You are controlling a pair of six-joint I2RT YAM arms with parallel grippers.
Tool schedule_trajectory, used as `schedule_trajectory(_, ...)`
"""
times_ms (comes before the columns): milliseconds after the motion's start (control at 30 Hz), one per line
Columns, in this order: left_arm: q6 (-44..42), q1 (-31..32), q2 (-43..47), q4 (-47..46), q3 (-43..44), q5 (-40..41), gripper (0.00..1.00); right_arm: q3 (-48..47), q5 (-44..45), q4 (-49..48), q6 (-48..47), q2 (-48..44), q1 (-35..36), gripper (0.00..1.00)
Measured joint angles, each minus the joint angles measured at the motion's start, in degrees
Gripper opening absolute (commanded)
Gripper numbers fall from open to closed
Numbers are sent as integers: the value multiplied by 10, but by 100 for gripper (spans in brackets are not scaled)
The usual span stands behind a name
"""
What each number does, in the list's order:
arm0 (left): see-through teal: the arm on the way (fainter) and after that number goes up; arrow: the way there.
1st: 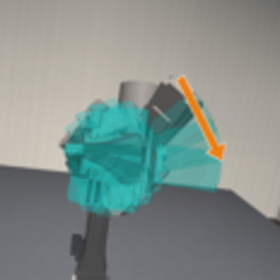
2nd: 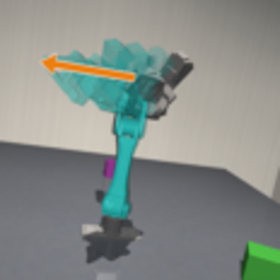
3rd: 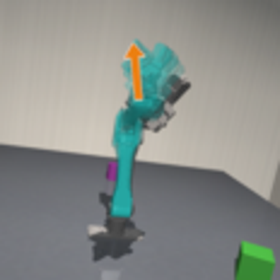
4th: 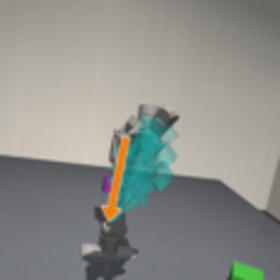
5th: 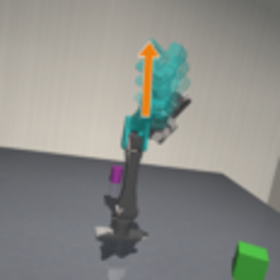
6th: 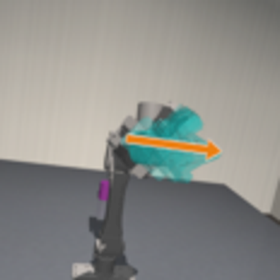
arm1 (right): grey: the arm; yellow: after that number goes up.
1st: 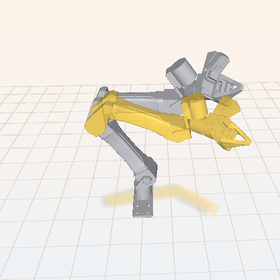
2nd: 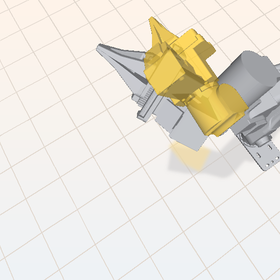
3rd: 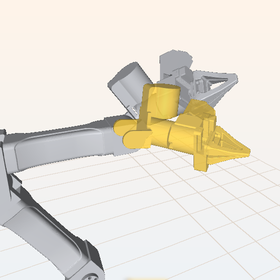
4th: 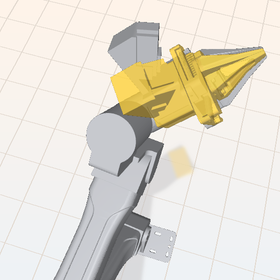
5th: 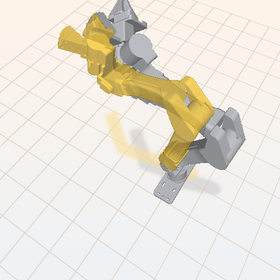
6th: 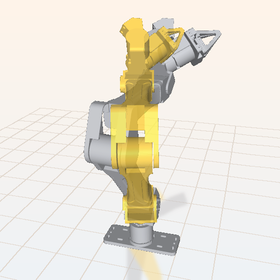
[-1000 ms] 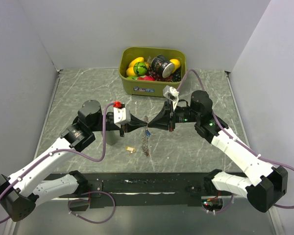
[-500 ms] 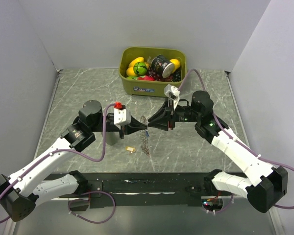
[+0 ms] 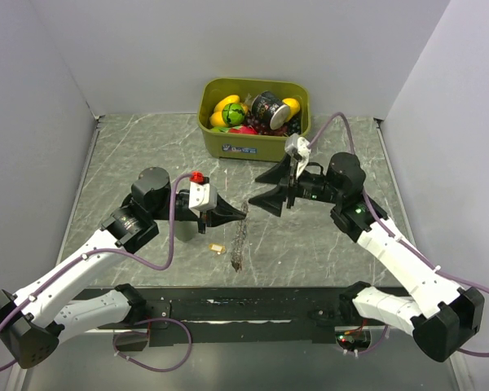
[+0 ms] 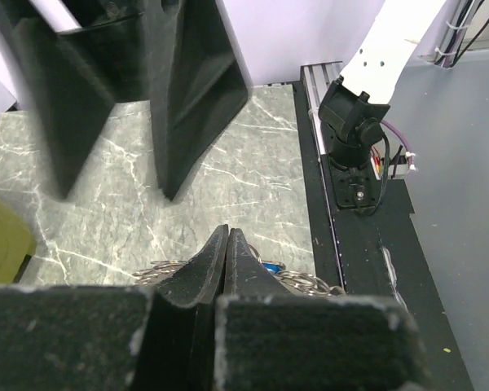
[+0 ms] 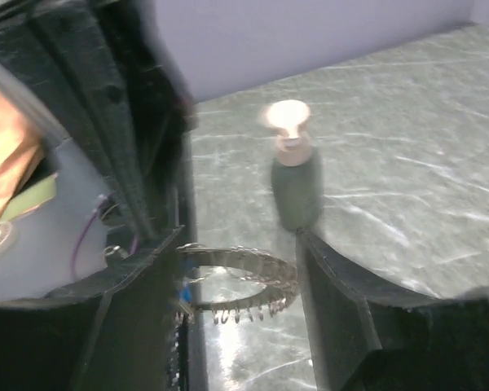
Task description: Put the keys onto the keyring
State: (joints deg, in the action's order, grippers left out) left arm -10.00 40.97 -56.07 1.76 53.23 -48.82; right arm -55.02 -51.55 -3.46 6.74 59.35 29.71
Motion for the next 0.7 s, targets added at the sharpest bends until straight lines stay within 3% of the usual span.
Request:
schedule_trajectory(33, 0, 0, 0, 0, 0, 0, 1, 3, 31, -1, -2, 0, 0, 99)
schedule_trajectory(167, 3, 0, 0, -3, 0, 0, 1, 60, 241, -51, -2, 7, -21, 99)
schedule_trajectory(333, 4, 0, 9, -2, 0, 1, 1, 115, 409, -152, 50, 154, -141, 98)
schedule_trajectory(533, 4, 0, 18, -2, 0, 4, 1, 66, 441, -164, 56, 313, -146, 88)
schedule_trajectory(700, 2, 0, 19, 0, 0, 10, 1, 25, 435, -211, 56, 362, -144, 90)
